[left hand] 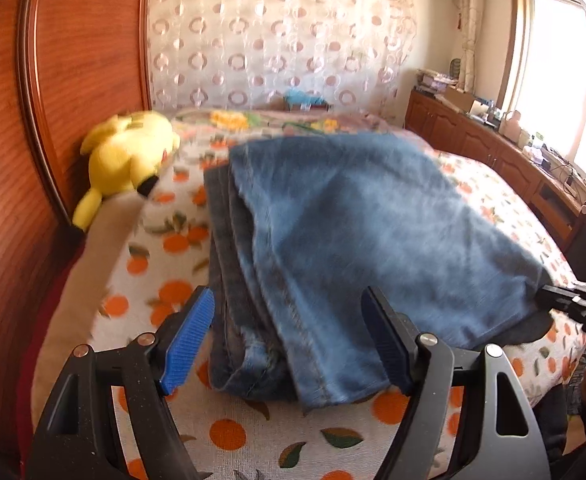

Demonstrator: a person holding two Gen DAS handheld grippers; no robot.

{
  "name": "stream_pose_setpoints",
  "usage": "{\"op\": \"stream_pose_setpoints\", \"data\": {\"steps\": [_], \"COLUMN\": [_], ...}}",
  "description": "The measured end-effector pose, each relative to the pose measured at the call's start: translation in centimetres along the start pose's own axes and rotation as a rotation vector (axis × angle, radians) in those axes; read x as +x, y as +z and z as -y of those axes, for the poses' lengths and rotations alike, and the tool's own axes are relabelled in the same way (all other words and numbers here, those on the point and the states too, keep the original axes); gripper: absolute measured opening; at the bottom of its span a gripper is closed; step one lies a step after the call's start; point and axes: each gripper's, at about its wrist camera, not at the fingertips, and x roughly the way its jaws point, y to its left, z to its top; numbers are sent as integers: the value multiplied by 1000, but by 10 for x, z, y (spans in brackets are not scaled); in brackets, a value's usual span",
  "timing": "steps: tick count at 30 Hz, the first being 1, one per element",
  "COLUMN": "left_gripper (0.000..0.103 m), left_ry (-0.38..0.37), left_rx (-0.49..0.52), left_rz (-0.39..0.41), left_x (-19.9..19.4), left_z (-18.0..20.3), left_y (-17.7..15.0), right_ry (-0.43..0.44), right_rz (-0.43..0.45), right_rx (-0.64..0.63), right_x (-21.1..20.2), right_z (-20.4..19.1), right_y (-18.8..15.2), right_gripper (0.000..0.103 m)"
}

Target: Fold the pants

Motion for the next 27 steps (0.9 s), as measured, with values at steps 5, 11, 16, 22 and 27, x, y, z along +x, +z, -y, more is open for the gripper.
{"op": "stream_pose_setpoints", "data": {"steps": [5, 11, 16, 22, 27], "left_gripper": [77, 77, 77, 72, 66], "left_ry": [-29, -91, -133, -201, -219], "left_rx": [46, 130, 205, 299, 357], "left_rz": [55, 54, 17, -61, -150], "left_x": [-16, 5, 36, 74, 116], "left_z": [19, 54, 89, 129, 163], "left_y": [24, 56, 81, 103, 116], "right_ry": [-4, -6, -4, -2, 7], "right_rz": [-13, -12, -12, 8, 12], "right_rx": [4, 13, 29, 39, 45], "right_x": [5, 10, 11, 4, 5], "right_z": [2, 4, 7, 12, 14], "right_y": [-3, -6, -7, -8, -11], "right_gripper": [18, 18, 24, 28, 28]}}
